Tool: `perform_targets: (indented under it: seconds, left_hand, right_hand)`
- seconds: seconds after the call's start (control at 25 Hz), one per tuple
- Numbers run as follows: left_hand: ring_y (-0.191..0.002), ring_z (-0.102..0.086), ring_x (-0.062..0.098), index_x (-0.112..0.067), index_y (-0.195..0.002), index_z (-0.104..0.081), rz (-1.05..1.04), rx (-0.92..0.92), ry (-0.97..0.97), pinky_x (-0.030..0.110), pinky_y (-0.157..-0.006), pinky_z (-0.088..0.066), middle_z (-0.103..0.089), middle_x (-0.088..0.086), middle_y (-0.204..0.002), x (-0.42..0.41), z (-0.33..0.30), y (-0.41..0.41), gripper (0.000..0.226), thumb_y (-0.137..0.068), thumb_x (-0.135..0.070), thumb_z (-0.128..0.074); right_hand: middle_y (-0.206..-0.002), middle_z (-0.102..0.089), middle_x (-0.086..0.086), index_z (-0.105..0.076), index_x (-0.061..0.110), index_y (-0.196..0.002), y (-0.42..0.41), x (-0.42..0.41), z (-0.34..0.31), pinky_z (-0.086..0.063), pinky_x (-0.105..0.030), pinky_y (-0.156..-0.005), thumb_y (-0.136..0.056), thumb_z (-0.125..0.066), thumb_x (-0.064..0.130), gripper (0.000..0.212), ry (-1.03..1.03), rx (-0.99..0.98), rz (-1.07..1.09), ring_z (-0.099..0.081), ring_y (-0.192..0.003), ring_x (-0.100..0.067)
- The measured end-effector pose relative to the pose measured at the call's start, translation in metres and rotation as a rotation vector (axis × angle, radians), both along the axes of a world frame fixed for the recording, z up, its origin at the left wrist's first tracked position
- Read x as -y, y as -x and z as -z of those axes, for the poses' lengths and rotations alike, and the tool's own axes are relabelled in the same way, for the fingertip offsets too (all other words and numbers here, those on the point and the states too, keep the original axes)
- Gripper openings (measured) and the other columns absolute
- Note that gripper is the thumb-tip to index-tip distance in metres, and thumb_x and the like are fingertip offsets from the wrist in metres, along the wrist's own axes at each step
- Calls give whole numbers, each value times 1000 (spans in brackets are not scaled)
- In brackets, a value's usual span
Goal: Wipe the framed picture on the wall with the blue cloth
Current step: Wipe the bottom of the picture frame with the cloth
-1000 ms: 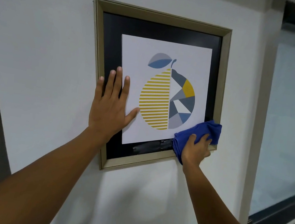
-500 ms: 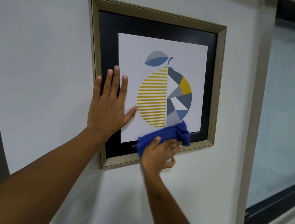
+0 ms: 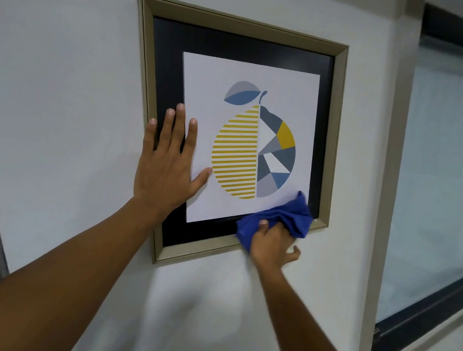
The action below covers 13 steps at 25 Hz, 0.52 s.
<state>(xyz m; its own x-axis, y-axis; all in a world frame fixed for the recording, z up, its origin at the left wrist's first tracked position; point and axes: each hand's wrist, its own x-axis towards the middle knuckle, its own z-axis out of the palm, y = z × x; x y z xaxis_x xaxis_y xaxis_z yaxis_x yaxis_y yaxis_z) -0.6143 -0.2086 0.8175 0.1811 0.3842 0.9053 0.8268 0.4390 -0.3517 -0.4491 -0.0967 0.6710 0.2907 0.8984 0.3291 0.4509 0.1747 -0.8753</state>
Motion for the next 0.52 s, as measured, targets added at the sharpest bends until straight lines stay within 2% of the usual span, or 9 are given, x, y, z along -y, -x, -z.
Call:
perform_targets:
  seconds: [0.12,0.24,0.4,0.52]
  left_hand:
    - [-154,1,37,-9,-159,-5,-10,2,2,51,-123,4,-1,20,-167,-2,2,-3,95,-92,-73,-24]
    - [-154,1,38,-10,-159,-5,-9,10,7,51,-123,4,-1,21,-166,-4,5,-3,94,-91,-73,-24]
    - [-154,1,39,-11,-159,-5,-8,-4,12,53,-123,2,0,22,-166,-4,5,-1,94,-91,-73,-25]
    - [-154,0,39,-9,-159,-5,-7,-10,10,53,-122,2,0,23,-166,-4,6,-1,94,-92,-71,-27]
  right_hand:
    - [-148,-42,-8,-50,15,-132,-52,-48,-8,-15,-54,-111,-100,-36,34,39,76,-30,63,-25,-141,-28]
    - [-149,-41,-7,-50,17,-131,-57,-61,-6,-15,-57,-109,-101,-36,33,36,37,-16,79,-18,-144,-27]
    - [-146,-39,-11,-57,19,-119,-26,-30,-6,-19,-55,-106,-99,-41,34,29,3,-82,98,-23,-139,-31]
    - [-145,-38,-13,-58,22,-113,10,16,6,-22,-52,-105,-96,-48,42,28,-112,-18,30,-29,-133,-30]
